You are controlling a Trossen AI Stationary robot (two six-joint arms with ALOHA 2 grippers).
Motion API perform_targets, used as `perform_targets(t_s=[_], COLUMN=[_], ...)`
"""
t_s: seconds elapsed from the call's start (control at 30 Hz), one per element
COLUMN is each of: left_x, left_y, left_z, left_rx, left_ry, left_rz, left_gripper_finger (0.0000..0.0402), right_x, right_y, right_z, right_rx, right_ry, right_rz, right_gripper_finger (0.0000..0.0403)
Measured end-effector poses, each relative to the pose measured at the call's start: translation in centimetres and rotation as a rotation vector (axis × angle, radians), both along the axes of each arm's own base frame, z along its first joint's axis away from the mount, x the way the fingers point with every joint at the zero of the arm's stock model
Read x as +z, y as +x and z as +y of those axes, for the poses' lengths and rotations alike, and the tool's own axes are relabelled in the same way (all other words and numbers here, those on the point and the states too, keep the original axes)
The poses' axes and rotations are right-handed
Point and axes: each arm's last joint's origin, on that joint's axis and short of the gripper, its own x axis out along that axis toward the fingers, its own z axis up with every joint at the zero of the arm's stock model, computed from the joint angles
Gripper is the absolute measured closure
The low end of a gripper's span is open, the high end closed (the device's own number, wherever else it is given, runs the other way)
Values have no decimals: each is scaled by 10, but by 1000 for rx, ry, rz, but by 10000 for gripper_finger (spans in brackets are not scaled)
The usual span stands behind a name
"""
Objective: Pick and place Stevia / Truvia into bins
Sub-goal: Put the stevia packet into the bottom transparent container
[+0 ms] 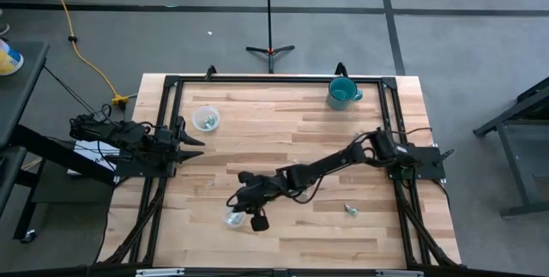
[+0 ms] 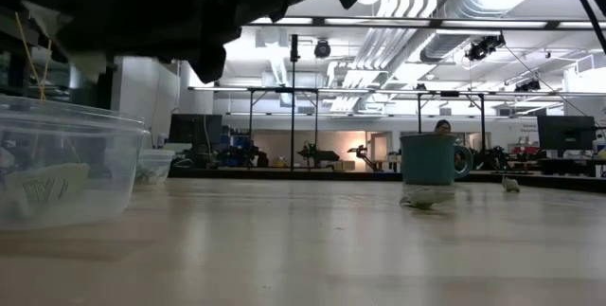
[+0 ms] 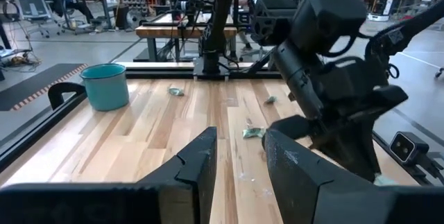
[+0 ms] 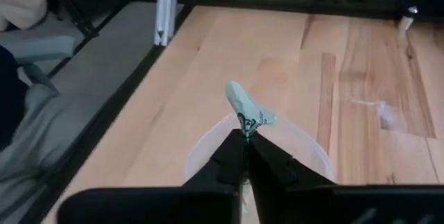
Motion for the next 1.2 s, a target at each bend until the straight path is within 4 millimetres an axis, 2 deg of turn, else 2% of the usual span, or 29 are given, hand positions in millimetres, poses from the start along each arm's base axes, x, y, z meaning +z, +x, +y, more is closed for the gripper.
perform_targets(t_s=[0.1,0.37,0.53,0.63,0.9,1.2], left_x=[0,0,0,0,0,0], left_y=[0,0,0,0,0,0], left_z=[0,0,0,0,0,0], left_rx=[1,1,5,7,9,9], left_ry=[0,0,0,0,1,0], left_rz=[-1,-1,-1,-1,-1,-1], left_gripper_finger=[245,245,245,245,245,245], right_x=[-2,-1,-6,-3,31,23], right_y=[0,2,0,-5,-30,-54], right_z=[0,-4,-9,-14,-25,-32], right_rx=[-3,-38,-9,-29,-74,-96], right_ry=[-18,20,32,38,-41,-131], right_rz=[-1,12,79,147,283,538], right_gripper_finger=[358,237,193,184,198,224])
